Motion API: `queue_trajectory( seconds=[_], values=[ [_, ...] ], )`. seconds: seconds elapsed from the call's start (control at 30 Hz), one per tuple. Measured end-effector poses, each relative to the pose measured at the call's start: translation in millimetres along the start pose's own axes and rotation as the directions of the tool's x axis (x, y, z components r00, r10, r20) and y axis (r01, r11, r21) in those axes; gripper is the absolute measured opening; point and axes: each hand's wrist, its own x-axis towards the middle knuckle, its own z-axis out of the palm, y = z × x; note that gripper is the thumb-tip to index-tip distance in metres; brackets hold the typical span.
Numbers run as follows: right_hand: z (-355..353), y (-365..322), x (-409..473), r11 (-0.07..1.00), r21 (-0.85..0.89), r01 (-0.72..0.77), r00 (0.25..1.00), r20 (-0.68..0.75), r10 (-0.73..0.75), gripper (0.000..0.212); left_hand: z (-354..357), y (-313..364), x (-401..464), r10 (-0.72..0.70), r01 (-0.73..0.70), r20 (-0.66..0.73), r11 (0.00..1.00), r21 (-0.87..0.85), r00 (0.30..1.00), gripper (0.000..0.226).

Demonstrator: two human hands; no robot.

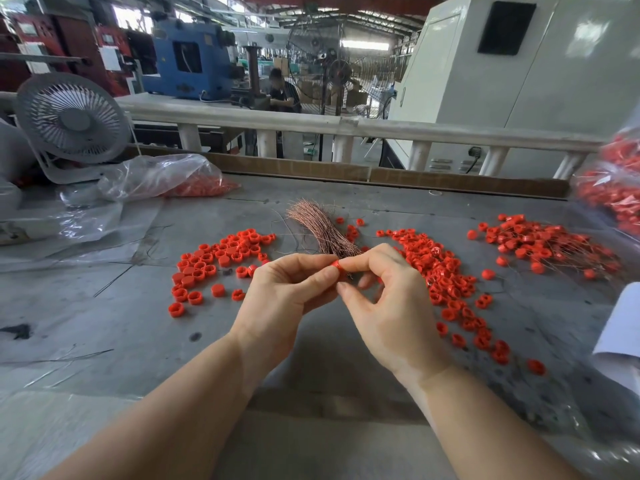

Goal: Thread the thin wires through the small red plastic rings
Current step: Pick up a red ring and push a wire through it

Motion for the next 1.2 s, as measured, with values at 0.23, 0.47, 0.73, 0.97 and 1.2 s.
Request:
queue_trajectory(
  seconds=[0.23, 0.47, 0.73, 0.97, 1.2],
  values=[
    [-1.4, -0.4, -0.5, 0.99, -0.102, 0.097, 0.993, -0.061, -0.104, 0.01, -3.0, -1.3, 1.7, -0.102, 0.102, 0.031, 0.995, 0.015, 0.994, 0.024],
    [-3.6, 1.0, -1.7, 0.948, -0.275, 0.157, 0.982, -0.058, -0.179, 0.007, -0.6, -2.5, 1.6, -0.147, 0.145, 0.032, 0.988, 0.044, 0.989, 0.033],
    [-6.5, 4.7, 1.6, 0.973, -0.175, 0.152, 0.985, -0.056, -0.164, 0.006, -0.9, 2.0, 1.3, -0.197, 0.195, 0.097, 0.98, 0.025, 0.976, 0.024],
    [-5.7, 5.2, 1.9, 0.973, -0.179, 0.148, 0.984, -0.072, -0.163, 0.007, -0.1, 3.1, 0.7, -0.208, 0.207, 0.108, 0.978, 0.027, 0.972, 0.027],
    [-4.7, 4.3, 2.1, 0.96, -0.232, 0.159, 0.981, -0.07, -0.179, 0.007, 0.1, 3.0, 0.7, -0.212, 0.209, 0.11, 0.977, 0.037, 0.971, 0.03]
  ],
)
